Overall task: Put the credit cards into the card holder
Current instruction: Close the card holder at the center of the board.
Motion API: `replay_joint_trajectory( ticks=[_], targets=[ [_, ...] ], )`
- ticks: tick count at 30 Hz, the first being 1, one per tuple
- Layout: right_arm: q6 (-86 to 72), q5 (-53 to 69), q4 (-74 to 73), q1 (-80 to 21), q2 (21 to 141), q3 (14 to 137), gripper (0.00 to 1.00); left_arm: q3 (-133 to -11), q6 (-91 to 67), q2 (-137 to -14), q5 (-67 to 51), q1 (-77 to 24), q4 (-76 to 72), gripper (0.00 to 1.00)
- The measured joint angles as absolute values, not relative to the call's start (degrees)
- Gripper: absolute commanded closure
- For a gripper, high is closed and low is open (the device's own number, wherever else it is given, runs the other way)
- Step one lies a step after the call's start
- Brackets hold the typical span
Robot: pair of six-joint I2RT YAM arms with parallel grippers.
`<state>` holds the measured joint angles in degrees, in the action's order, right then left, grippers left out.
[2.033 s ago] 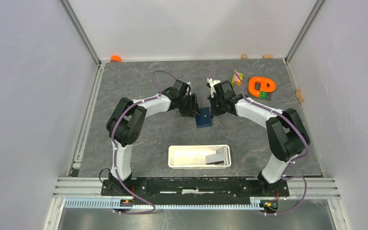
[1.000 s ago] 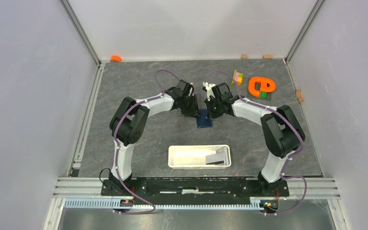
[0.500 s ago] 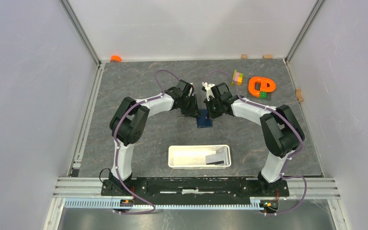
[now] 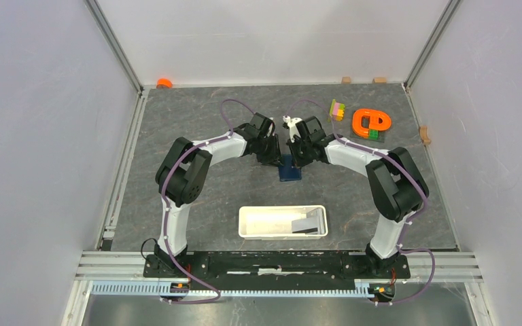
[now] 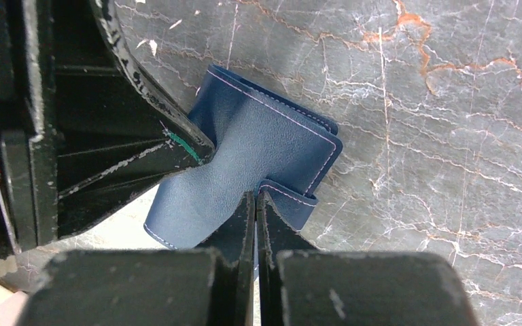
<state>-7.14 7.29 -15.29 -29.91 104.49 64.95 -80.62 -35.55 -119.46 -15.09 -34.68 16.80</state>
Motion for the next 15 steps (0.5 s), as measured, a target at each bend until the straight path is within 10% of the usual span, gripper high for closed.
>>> replay_joint_trajectory(
  ticks=[15],
  targets=[
    [-5.43, 2.20, -15.11, -32.49, 104.99, 65.54, 1.00, -80.62, -35.55, -119.48, -15.11, -34.68, 16.82, 0.67]
  ],
)
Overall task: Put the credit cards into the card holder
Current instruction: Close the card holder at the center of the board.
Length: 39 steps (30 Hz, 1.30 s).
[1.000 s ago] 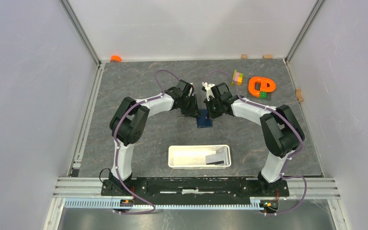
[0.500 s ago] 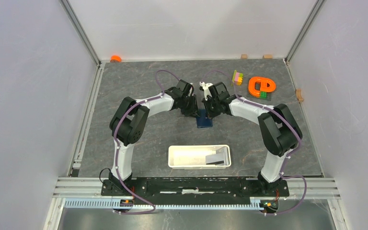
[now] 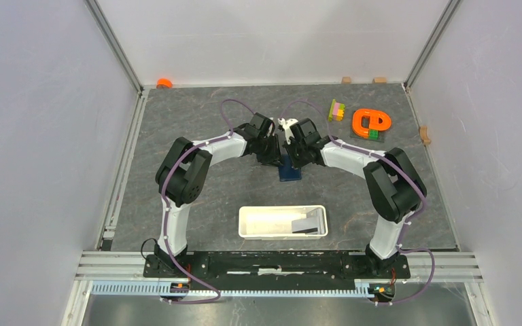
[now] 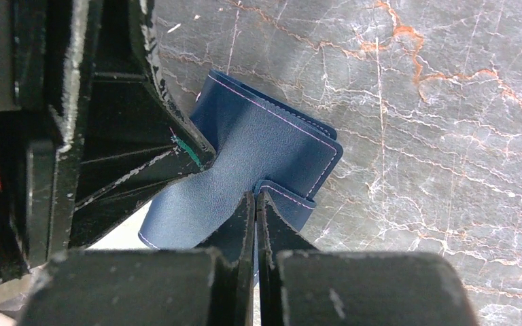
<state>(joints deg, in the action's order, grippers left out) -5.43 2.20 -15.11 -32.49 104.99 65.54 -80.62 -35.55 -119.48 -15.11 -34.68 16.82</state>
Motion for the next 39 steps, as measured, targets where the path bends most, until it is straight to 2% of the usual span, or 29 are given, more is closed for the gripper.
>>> replay_joint_trajectory(
  ticks=[39],
  targets=[
    [-5.06, -2.68, -16.12, -34.13, 103.63, 64.47, 1.00, -81.54, -35.55, -120.40, -16.58, -34.70, 16.75, 0.69]
  ],
)
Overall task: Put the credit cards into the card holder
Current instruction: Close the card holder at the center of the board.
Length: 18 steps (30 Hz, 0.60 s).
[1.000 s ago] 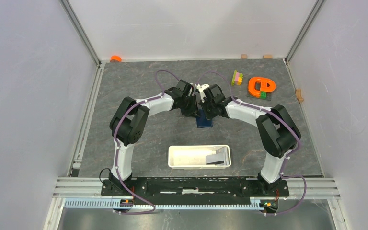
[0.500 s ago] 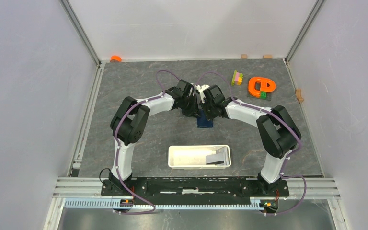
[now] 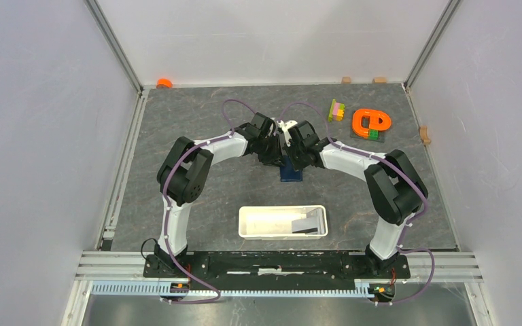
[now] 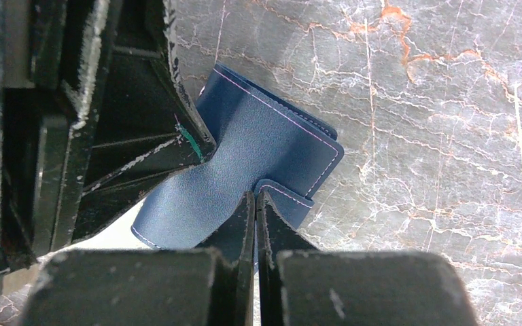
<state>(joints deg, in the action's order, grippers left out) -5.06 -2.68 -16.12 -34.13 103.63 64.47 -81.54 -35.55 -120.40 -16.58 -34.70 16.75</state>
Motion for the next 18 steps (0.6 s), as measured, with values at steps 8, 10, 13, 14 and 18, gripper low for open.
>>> replay_joint_trajectory(
  ticks=[8, 10, 13, 14, 18],
  targets=[
    [-5.10, -3.68, -17.28, -34.33, 103.07, 64.12, 1.00, -81.60, -35.55, -120.44, -16.60, -34.70, 16.80, 0.69],
    [-5.10, -3.73, -17.30, -34.41, 103.07, 64.12, 1.00, -81.60, -35.55, -120.46, -16.60, -34.70, 16.80, 0.69],
    [-5.13, -3.57, -17.21, -34.41, 103.00, 64.01, 1.00, -81.60, -35.55, -120.49, -16.62, -34.70, 16.80, 0.69],
    [-5.10, -3.53, -17.21, -34.41, 102.96, 63.99, 1.00, -81.60, -35.55, -120.49, -16.62, -34.70, 16.80, 0.69],
    [-5.08, -3.51, -17.21, -34.50, 102.96, 63.99, 1.00, -81.65, -35.55, -120.51, -16.62, -34.70, 16.84, 0.70]
  ],
)
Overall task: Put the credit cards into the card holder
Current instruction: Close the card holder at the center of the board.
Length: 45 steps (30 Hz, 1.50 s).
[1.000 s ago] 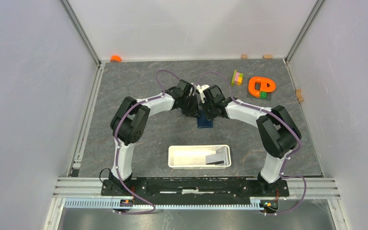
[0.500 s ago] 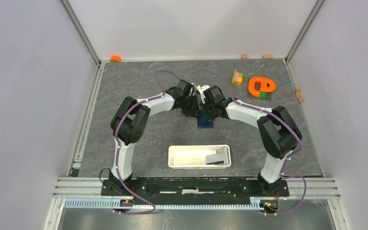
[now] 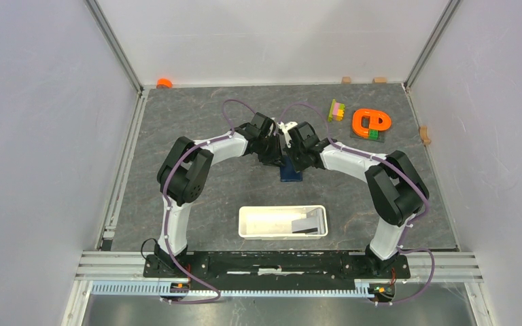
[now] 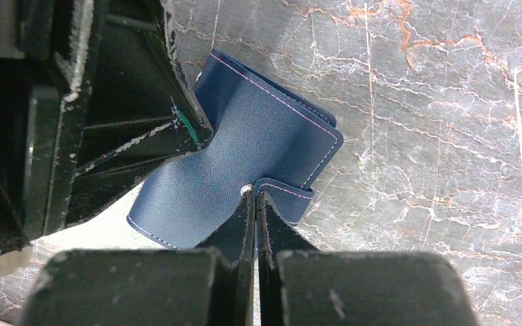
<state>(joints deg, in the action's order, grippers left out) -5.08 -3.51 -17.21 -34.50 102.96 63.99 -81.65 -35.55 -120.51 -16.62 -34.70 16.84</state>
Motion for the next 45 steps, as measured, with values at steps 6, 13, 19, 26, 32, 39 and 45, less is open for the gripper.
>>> replay_joint_trajectory(
  ticks=[6, 13, 19, 26, 32, 39, 45],
  targets=[
    [-5.06, -3.51, -17.21, -34.54, 102.96, 63.99, 1.00, -81.71, -35.55, -120.51, -16.62, -34.70, 16.93, 0.70],
    [-5.04, -3.70, -17.15, -34.74, 103.02, 63.99, 1.00, -81.73, -35.55, -120.55, -16.62, -34.70, 16.97, 0.71],
    [-5.28, -3.70, -16.99, -34.76, 103.04, 63.99, 1.00, -81.82, -35.55, -120.62, -16.64, -34.68, 17.06, 0.71],
    [-6.52, -3.73, -15.86, -34.74, 103.02, 63.48, 1.00, -81.78, -35.57, -120.75, -17.54, -34.39, 16.86, 0.71],
    [-7.53, -3.57, -13.56, -34.72, 103.02, 62.81, 1.00, -81.10, -35.59, -120.75, -19.00, -33.82, 15.84, 0.72],
    [-7.88, -3.51, -12.82, -34.72, 103.02, 62.41, 1.00, -80.93, -35.59, -120.75, -19.44, -33.69, 15.57, 0.72],
    [-7.84, -3.49, -11.22, -34.72, 102.39, 61.10, 1.00, -80.93, -35.59, -120.79, -19.64, -33.61, 15.53, 0.72]
  ],
)
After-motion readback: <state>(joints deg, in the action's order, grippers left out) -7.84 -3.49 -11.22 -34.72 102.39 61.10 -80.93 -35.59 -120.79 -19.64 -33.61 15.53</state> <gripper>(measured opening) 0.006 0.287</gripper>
